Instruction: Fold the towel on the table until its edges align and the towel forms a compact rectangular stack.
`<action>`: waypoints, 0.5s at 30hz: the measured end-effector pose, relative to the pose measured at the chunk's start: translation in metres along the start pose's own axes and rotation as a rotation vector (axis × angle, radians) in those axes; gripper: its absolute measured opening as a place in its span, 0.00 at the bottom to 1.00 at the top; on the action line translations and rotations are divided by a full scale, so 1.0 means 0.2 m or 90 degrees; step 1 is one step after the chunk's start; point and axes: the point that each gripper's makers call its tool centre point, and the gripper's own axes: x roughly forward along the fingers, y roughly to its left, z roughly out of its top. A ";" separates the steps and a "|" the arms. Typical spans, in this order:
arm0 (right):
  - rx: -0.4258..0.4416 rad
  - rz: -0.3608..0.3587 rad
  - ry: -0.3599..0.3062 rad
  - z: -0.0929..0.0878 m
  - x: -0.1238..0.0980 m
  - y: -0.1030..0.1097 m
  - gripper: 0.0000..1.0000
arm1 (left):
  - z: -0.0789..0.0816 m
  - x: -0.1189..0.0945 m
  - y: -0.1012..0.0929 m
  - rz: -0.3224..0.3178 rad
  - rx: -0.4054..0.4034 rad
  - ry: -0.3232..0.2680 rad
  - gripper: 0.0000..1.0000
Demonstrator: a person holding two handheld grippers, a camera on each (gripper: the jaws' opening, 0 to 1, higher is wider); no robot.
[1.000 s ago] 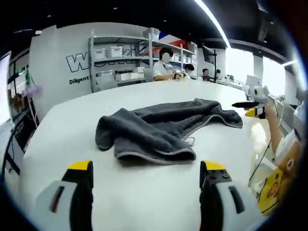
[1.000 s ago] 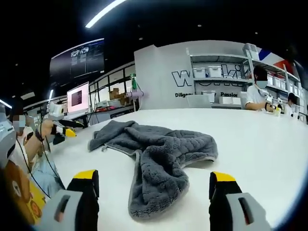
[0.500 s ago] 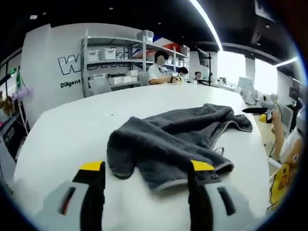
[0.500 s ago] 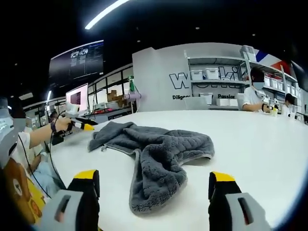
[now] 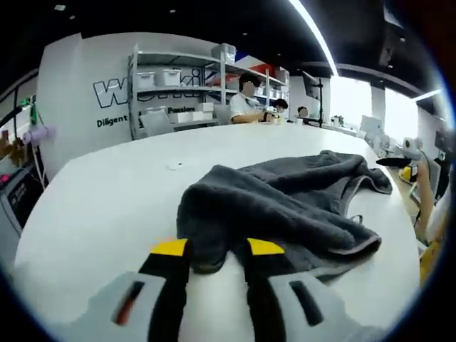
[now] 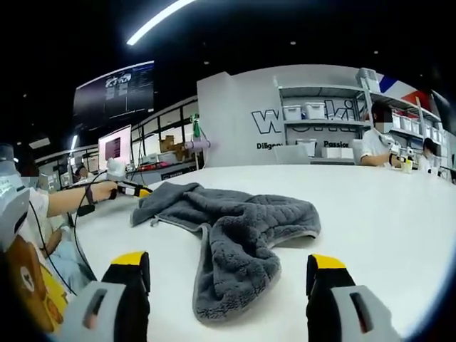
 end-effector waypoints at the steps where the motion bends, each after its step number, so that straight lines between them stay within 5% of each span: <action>1: 0.001 0.000 -0.001 0.00 0.00 0.00 0.95 | 0.00 0.01 0.00 0.000 0.001 0.000 0.32; 15: 0.006 -0.006 -0.001 -0.02 -0.03 -0.02 0.92 | -0.06 0.06 0.00 0.038 0.043 0.032 0.16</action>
